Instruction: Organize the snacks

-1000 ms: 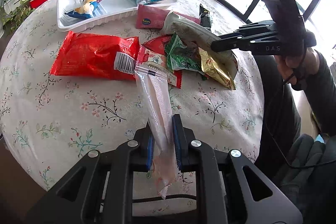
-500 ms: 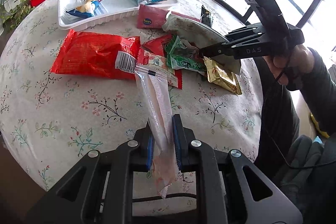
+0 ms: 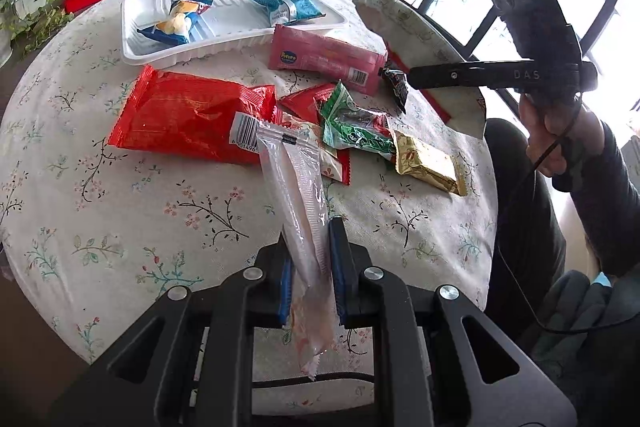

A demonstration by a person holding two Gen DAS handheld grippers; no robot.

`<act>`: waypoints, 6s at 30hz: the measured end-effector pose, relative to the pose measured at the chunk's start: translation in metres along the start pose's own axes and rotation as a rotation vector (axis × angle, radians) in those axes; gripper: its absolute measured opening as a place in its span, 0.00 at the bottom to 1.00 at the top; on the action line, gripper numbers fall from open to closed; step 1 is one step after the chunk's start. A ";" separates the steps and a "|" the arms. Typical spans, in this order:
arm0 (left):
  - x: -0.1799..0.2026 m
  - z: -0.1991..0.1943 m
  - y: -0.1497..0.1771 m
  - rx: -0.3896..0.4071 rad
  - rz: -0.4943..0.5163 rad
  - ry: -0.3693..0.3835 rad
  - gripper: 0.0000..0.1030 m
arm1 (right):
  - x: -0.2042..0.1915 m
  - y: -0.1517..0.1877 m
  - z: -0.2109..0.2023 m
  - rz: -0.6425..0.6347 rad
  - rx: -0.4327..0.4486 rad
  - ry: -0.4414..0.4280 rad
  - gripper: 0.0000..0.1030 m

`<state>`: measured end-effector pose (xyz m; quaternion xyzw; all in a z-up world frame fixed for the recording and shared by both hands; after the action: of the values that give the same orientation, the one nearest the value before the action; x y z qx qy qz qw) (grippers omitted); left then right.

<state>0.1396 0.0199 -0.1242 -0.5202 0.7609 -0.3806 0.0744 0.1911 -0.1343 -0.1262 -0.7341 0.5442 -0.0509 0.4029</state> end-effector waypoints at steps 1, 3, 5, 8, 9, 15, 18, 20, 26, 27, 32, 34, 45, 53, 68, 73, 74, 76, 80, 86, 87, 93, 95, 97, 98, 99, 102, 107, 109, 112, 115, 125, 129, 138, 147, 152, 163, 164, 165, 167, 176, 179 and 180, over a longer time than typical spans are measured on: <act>-0.001 -0.001 -0.002 0.007 -0.008 0.003 0.14 | -0.002 -0.003 -0.003 0.011 0.015 -0.015 0.13; -0.004 -0.004 -0.006 0.026 -0.020 0.003 0.14 | -0.004 -0.009 -0.008 0.042 0.039 -0.052 0.13; -0.007 -0.008 -0.011 0.046 -0.028 -0.001 0.14 | -0.003 -0.013 -0.009 0.066 0.046 -0.066 0.13; -0.013 -0.014 -0.020 0.078 -0.054 0.001 0.14 | 0.002 -0.017 -0.013 0.108 0.061 -0.081 0.13; -0.015 -0.017 -0.024 0.089 -0.062 0.003 0.14 | 0.006 -0.019 -0.015 0.124 0.071 -0.080 0.13; -0.035 -0.039 -0.065 0.177 -0.097 0.000 0.14 | 0.046 -0.040 -0.034 0.250 0.148 -0.041 0.13; -0.049 -0.047 -0.095 0.216 -0.109 -0.009 0.14 | 0.072 -0.060 -0.048 0.327 0.210 0.000 0.13; -0.061 -0.048 -0.117 0.236 -0.119 -0.021 0.14 | 0.088 -0.074 -0.059 0.382 0.260 0.028 0.13; -0.082 -0.033 -0.192 0.248 -0.105 -0.051 0.14 | 0.098 -0.135 -0.064 0.433 0.352 0.037 0.13; -0.083 -0.026 -0.204 0.241 -0.098 -0.053 0.14 | 0.090 -0.146 -0.059 0.414 0.350 0.027 0.13; -0.105 0.022 -0.251 0.181 -0.102 -0.094 0.14 | 0.057 -0.183 -0.009 0.354 0.276 -0.037 0.13; -0.121 0.042 -0.258 0.143 -0.118 -0.109 0.14 | 0.048 -0.190 0.017 0.348 0.229 -0.056 0.13; -0.171 0.118 -0.237 0.019 -0.126 -0.185 0.14 | 0.047 -0.182 0.125 0.394 0.078 -0.023 0.13; -0.176 0.132 -0.227 0.014 -0.135 -0.202 0.14 | 0.051 -0.163 0.158 0.404 0.018 0.011 0.13; -0.181 0.130 -0.220 0.021 -0.120 -0.273 0.20 | 0.058 -0.150 0.168 0.364 -0.013 0.092 0.16; -0.178 0.124 -0.221 0.037 -0.112 -0.280 0.60 | 0.057 -0.153 0.163 0.360 0.006 0.096 0.26; -0.177 0.122 -0.221 0.041 -0.104 -0.284 0.63 | 0.058 -0.155 0.163 0.366 0.011 0.092 0.30; -0.174 0.117 -0.222 0.053 -0.094 -0.291 0.63 | 0.058 -0.157 0.159 0.374 0.020 0.083 0.34; -0.167 0.102 -0.223 0.089 -0.075 -0.304 0.74 | 0.057 -0.159 0.146 0.370 0.043 0.075 0.42; -0.146 0.062 -0.218 0.174 -0.051 -0.323 0.90 | 0.050 -0.168 0.101 0.372 0.151 0.036 0.74; -0.142 0.054 -0.214 0.188 -0.056 -0.324 0.94 | 0.049 -0.169 0.089 0.373 0.178 0.028 0.79; -0.128 0.003 -0.169 0.292 -0.223 -0.371 1.00 | 0.048 -0.146 0.014 0.334 0.312 0.040 0.89; -0.120 -0.011 -0.148 0.320 -0.278 -0.393 1.00 | 0.046 -0.128 -0.010 0.298 0.354 0.063 0.90; -0.109 -0.018 -0.128 0.331 -0.311 -0.408 1.00 | 0.045 -0.106 -0.031 0.267 0.386 0.098 0.91; -0.102 -0.021 -0.117 0.331 -0.333 -0.410 1.00 | 0.045 -0.094 -0.038 0.256 0.393 0.109 0.91; -0.095 -0.021 -0.107 0.331 -0.351 -0.406 1.00 | 0.046 -0.082 -0.045 0.247 0.400 0.122 0.91; -0.073 -0.016 -0.083 0.328 -0.377 -0.408 1.00 | 0.051 -0.050 -0.061 0.258 0.423 0.163 0.91; -0.060 0.005 -0.060 0.265 -0.406 -0.472 1.00 | 0.052 -0.020 -0.072 0.227 0.447 0.220 0.91; -0.059 0.009 -0.057 0.250 -0.420 -0.509 1.00 | 0.050 -0.016 -0.072 0.208 0.442 0.226 0.91; -0.061 0.021 -0.058 0.219 -0.444 -0.529 1.00 | 0.046 -0.011 -0.071 0.209 0.436 0.212 0.91; -0.077 0.031 -0.065 0.202 -0.475 -0.569 1.00 | 0.040 -0.008 -0.072 0.187 0.441 0.208 0.91; -0.104 0.060 -0.074 0.105 -0.510 -0.613 0.98 | 0.036 -0.004 -0.075 0.160 0.451 0.197 0.91; -0.105 0.064 -0.075 0.102 -0.462 -0.571 0.87 | 0.037 -0.003 -0.074 0.153 0.439 0.203 0.91; -0.107 0.076 -0.082 0.034 -0.303 -0.530 0.76 | 0.068 0.003 -0.065 0.238 0.365 0.291 0.91; -0.094 0.069 -0.077 -0.036 0.018 -0.520 0.69 | 0.119 -0.007 -0.051 0.443 0.263 0.311 0.91; -0.092 0.058 -0.067 -0.012 0.077 -0.501 0.69 | 0.119 -0.016 -0.018 0.478 0.157 0.284 0.79; -0.096 0.055 -0.057 0.058 -0.058 -0.378 0.52 | 0.109 -0.022 0.009 0.304 0.075 0.421 0.61; -0.096 0.054 -0.058 0.062 -0.064 -0.376 0.51 | 0.110 -0.022 0.008 0.299 0.076 0.430 0.58; -0.096 0.054 -0.057 0.067 -0.066 -0.375 0.50 | 0.111 -0.022 0.008 0.295 0.077 0.438 0.55; -0.096 0.052 -0.057 0.071 -0.067 -0.378 0.49 | 0.112 -0.023 0.008 0.270 0.073 0.461 0.51; -0.101 0.054 -0.053 0.060 -0.095 -0.379 0.50 | 0.103 -0.025 0.020 0.088 0.013 0.559 0.45; -0.106 0.053 -0.052 0.062 -0.123 -0.376 0.49 | 0.102 -0.021 0.016 0.034 0.011 0.580 0.30; -0.106 0.053 -0.052 0.063 -0.126 -0.376 0.49 | 0.102 -0.020 0.014 0.029 0.009 0.574 0.27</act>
<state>0.2520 0.0745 -0.1567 -0.6260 0.6875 -0.3042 0.2073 0.2544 -0.2103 -0.1598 -0.6801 0.6462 -0.2530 0.2363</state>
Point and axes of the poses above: each gripper's, at about its wrist camera, not at the fingertips, and z roughly the way its jaws point, x to its right, y to its underside, the point moved 8 cm from there along z, roughly the way its jaws point, and after that the axes turned 11 degrees about x, right-handed, at the moved point
